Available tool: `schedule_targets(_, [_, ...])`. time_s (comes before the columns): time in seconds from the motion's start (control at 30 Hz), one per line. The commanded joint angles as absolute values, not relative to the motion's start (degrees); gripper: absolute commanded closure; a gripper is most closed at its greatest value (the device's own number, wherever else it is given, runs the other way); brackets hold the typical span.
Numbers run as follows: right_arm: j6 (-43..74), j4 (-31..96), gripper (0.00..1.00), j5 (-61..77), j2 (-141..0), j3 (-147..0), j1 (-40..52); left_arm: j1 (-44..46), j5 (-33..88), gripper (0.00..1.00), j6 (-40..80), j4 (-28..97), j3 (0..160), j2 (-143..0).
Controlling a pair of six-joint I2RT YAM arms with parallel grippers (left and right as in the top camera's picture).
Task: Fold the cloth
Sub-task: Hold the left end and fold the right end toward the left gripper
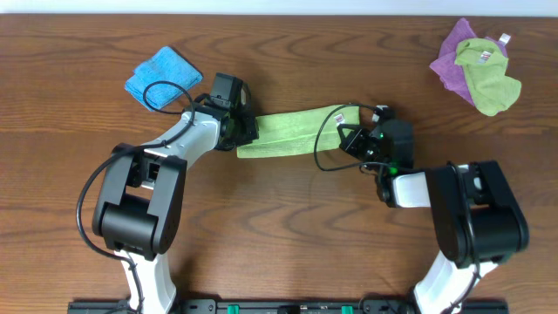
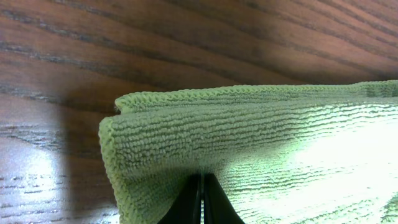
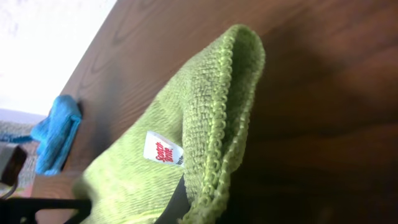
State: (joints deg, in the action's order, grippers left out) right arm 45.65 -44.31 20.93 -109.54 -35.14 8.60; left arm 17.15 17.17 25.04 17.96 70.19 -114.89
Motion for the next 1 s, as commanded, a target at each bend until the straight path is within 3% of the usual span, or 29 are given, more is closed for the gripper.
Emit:
schedule_targets(0.0, [42.52,-43.38,0.99,22.24,-104.05,-35.9,9.21,17.28,16.6,0.95,24.01,19.55,69.93,-116.53])
schedule_targets(0.27, [39.05,-35.42,0.99,22.35,-95.79,-37.87,12.93,17.28,17.61,0.94,24.01,19.49,70.3,-116.46])
schedule_targets(0.67, [31.38,-22.06,0.99,19.44,-96.23,-48.45,22.59,17.28,17.65,0.94,23.99,19.51,70.3,-116.46])
schedule_targets(0.97, [31.2,-21.65,0.99,19.27,-101.86,-50.78,28.01,17.28,17.72,0.94,23.99,19.55,70.32,-116.44])
